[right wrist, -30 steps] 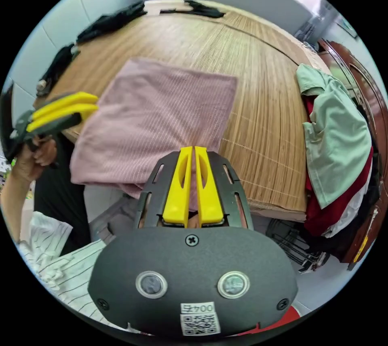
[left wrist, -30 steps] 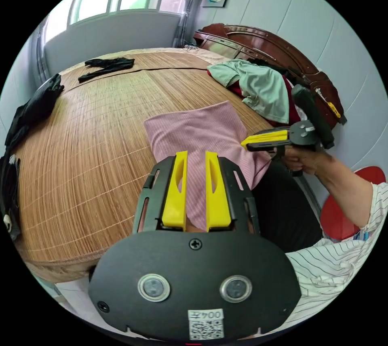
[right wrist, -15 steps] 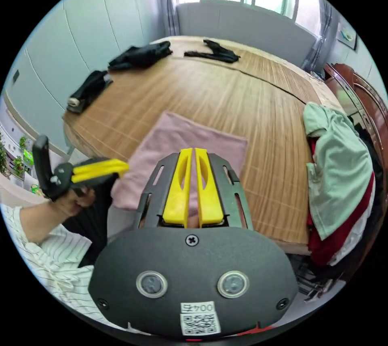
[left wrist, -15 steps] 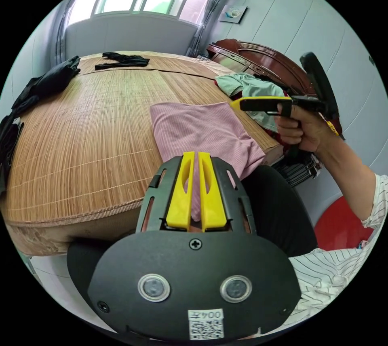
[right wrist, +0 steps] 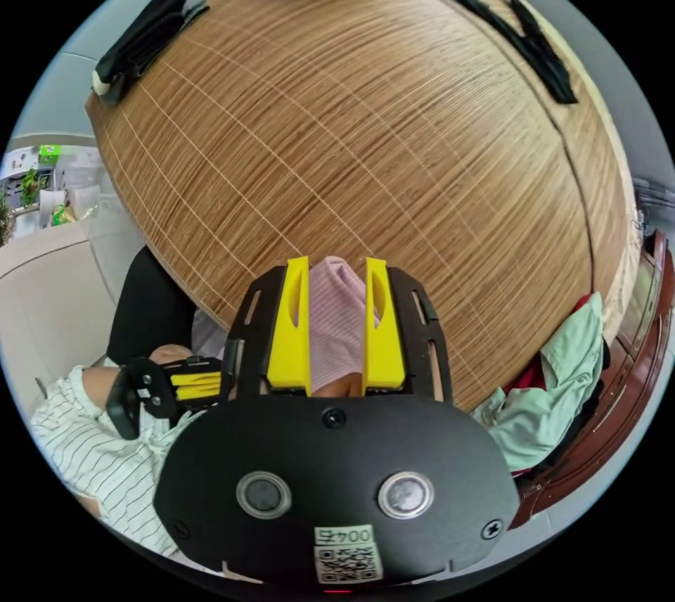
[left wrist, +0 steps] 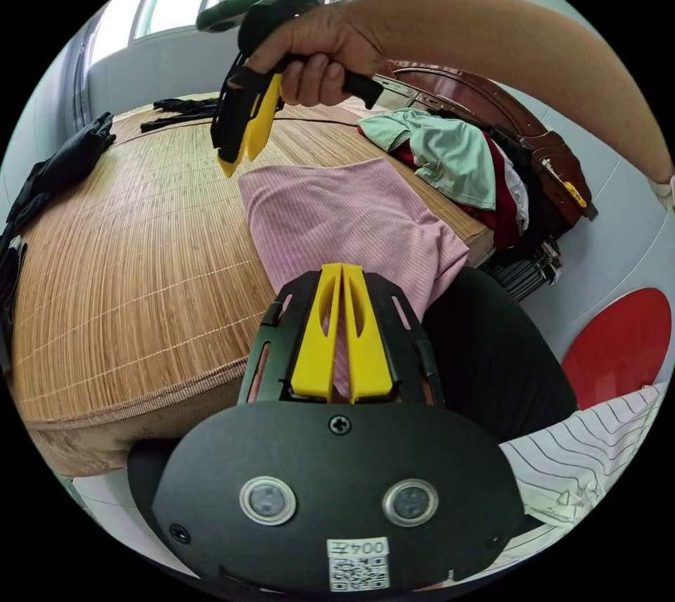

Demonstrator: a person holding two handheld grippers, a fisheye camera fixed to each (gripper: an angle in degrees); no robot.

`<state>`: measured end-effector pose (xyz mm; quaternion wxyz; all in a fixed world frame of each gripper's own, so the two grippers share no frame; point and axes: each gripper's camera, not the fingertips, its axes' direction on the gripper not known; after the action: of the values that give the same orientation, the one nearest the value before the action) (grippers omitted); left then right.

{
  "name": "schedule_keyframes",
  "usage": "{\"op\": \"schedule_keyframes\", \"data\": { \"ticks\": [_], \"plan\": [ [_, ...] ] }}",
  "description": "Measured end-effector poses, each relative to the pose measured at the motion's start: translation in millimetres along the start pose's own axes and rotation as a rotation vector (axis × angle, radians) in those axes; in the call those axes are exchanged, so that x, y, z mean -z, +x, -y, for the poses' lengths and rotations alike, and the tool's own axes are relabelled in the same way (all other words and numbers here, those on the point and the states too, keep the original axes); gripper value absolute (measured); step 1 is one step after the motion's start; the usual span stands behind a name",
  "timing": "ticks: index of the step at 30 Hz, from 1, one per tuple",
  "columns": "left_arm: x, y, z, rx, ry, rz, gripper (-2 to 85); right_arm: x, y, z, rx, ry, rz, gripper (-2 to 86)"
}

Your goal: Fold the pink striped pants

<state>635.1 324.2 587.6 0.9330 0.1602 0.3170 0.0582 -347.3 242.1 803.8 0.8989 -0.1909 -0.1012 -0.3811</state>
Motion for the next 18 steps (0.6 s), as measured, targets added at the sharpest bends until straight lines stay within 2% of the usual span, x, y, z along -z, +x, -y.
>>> {"op": "schedule_keyframes", "data": {
  "ticks": [4,7,12,16,18],
  "plan": [
    [-5,8,3,-0.047,-0.026,0.029,0.3,-25,11,18,-0.001,-0.141,0.021,11.0],
    [-19,11,6,-0.065,-0.125,0.014,0.2,-40,14,20,0.043,-0.176,0.012,4.8],
    [-23,20,5,-0.093,-0.127,0.05,0.2,-67,44,-3,-0.05,-0.024,0.033,2.8],
    [-11,10,9,-0.017,-0.077,-0.024,0.1,-65,72,-51,-0.078,0.118,0.146,5.0],
    [4,6,12,0.014,-0.036,-0.028,0.2,-35,98,-116,-0.137,0.323,0.18,5.9]
  ]
}}
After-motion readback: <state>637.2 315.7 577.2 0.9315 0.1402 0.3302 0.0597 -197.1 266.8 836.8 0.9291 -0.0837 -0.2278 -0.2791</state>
